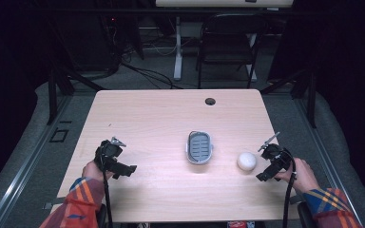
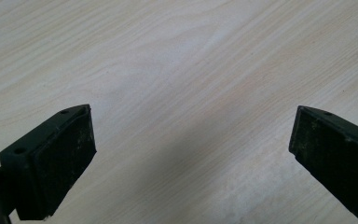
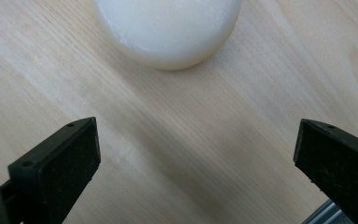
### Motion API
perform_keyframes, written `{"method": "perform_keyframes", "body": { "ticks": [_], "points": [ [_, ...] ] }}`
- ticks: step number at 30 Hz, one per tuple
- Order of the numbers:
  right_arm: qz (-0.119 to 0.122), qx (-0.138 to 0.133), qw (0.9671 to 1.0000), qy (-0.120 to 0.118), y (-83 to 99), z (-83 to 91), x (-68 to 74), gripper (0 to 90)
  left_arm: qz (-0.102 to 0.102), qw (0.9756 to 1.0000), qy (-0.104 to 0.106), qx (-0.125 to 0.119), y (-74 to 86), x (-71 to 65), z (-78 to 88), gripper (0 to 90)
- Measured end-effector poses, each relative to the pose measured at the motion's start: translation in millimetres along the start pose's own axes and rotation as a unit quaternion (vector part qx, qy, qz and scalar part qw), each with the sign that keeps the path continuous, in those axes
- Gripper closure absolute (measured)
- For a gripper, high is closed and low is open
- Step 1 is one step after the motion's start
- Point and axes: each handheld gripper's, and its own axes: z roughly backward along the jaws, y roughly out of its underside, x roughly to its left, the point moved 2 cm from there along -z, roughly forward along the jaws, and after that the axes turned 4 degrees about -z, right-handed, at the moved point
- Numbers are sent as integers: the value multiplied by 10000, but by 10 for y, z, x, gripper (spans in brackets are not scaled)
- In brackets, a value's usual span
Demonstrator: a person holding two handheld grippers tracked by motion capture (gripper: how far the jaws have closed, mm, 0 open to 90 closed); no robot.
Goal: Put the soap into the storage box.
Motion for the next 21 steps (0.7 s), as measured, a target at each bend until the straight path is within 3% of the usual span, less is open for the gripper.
{"method": "perform_keyframes", "body": {
  "ticks": [6, 10, 12, 13, 14, 15, 16, 17, 18, 21],
  "points": [
    [-49, -51, 10000, 8, 10, -22, 28, 0, -40, 10000, 0, 30, 4, -3, -1, 5],
    [107, 20, 9999, 28, -28, -26, 39, 0, 1, 10000, -14, 0, 6, 2, 7, 5],
    [27, -137, 9999, 15, -15, -45, 65, 0, -30, 10000, -4, 5, 1, -6, 0, 5],
    [190, -2, 9998, 48, -25, -15, 53, 0, -27, 10000, -6, -6, 0, -6, -2, 5],
    [-6, -320, 9995, -29, -16, -49, 90, 0, -21, 10000, -2, 2, 1, -3, -1, 5],
    [264, -57, 9995, 158, -37, 5, 71, 0, -17, 10000, 6, 3, 4, 0, -4, 5],
    [119, -251, 9996, 17, -35, -27, 99, 0, -15, 10000, 9, 14, 8, 4, -5, 5],
    [320, -66, 9994, 92, -52, 1, 89, 0, -6, 10000, 20, 9, 9, 6, -4, 2],
    [181, -222, 9996, 23, -51, -22, 114, 0, -14, 10000, 37, -12, 9, 7, 0, 0],
    [315, -111, 9994, 44, -65, -17, 106, 0, -31, 10000, 55, -59, 6, 4, 3, 0]
  ]
}}
